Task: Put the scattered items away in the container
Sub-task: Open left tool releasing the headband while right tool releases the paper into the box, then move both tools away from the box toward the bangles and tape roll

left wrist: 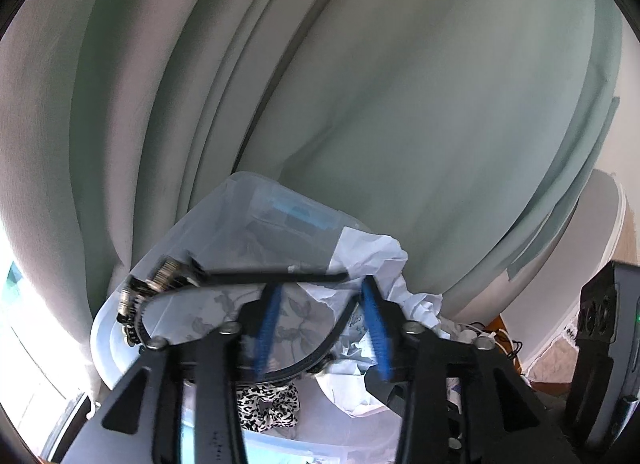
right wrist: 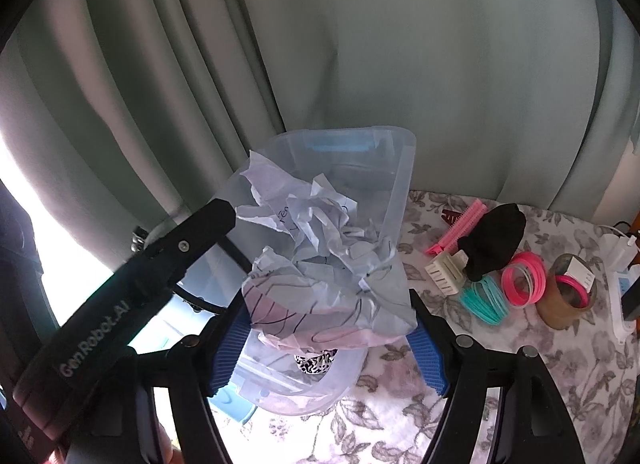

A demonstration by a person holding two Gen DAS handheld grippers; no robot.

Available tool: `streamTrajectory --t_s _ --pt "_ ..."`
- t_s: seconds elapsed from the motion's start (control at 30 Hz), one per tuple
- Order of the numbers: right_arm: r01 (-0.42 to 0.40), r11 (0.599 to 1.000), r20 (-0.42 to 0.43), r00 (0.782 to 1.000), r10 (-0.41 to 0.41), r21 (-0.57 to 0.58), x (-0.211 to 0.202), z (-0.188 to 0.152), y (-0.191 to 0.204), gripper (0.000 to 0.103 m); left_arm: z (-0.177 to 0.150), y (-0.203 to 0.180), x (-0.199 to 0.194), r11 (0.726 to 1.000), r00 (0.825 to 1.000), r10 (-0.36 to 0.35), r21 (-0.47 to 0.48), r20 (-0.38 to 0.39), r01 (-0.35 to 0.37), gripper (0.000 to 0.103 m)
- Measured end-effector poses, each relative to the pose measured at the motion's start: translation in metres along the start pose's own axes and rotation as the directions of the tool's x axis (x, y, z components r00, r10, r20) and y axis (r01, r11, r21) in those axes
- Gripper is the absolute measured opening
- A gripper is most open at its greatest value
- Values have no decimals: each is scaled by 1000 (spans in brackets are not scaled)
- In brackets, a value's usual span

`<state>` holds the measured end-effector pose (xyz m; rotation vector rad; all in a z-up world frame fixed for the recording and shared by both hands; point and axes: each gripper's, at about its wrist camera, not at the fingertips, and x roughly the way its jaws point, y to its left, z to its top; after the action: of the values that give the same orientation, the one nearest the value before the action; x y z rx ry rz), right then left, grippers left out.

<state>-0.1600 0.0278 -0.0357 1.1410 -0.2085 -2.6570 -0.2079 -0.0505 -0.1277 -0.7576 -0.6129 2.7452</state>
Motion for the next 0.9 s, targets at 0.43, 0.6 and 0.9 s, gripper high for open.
streamTrajectory --t_s 0.43,0.6,0.9 --pt "19 1000 1 1000 -19 14 1 1 -1 77 49 21 -55 1000 1000 -22 0 11 22 56" --pt "13 1000 5 1000 -13 15 -1 2 3 77 60 15 -76 1000 1000 -1 -7 9 1 59" --pt "11 1000 5 1000 -11 10 -9 -2 7 77 65 26 -121 999 999 43 -22 -1 -43 67"
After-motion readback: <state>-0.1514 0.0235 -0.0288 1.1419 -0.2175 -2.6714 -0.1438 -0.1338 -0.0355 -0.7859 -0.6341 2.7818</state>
